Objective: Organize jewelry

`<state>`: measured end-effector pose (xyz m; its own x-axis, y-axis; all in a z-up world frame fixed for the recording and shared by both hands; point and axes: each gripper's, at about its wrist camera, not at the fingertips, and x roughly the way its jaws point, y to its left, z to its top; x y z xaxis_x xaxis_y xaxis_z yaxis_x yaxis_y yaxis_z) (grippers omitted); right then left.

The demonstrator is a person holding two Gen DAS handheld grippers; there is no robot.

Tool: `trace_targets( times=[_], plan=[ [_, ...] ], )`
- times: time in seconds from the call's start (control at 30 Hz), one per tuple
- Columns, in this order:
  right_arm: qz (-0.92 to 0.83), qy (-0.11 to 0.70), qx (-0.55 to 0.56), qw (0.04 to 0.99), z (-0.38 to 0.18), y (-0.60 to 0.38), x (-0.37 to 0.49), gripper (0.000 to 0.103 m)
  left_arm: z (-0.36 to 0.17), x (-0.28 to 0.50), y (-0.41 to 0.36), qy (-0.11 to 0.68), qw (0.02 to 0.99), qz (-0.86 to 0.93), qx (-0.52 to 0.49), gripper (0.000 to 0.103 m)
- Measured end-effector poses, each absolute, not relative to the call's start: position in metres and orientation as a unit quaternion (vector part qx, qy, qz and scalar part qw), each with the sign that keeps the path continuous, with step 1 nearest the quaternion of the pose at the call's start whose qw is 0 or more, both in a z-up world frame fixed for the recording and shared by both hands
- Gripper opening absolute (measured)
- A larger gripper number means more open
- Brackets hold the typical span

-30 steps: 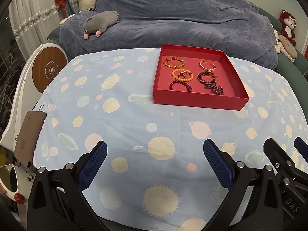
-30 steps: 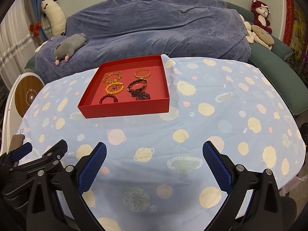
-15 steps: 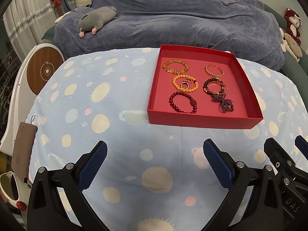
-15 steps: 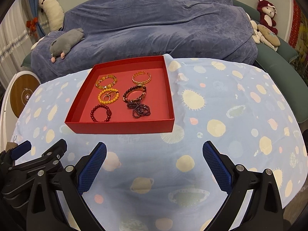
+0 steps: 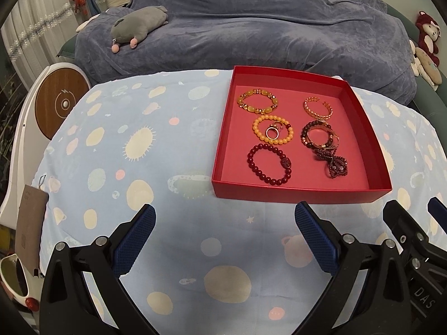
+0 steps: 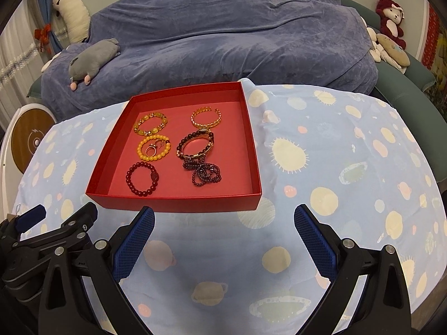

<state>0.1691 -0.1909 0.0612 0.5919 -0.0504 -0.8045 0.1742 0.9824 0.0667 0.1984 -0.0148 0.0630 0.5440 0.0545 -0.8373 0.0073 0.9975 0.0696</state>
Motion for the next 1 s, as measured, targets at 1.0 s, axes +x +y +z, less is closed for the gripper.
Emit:
trace_targets(
  times=[1.0],
  plan=[
    [-0.063,0.447,0.066,0.89,0.0662,-0.1896,0.1789,0.097,0.0668,0.2077,-0.0129,0.477,0.878,0.008,0.029,0.093]
  ],
)
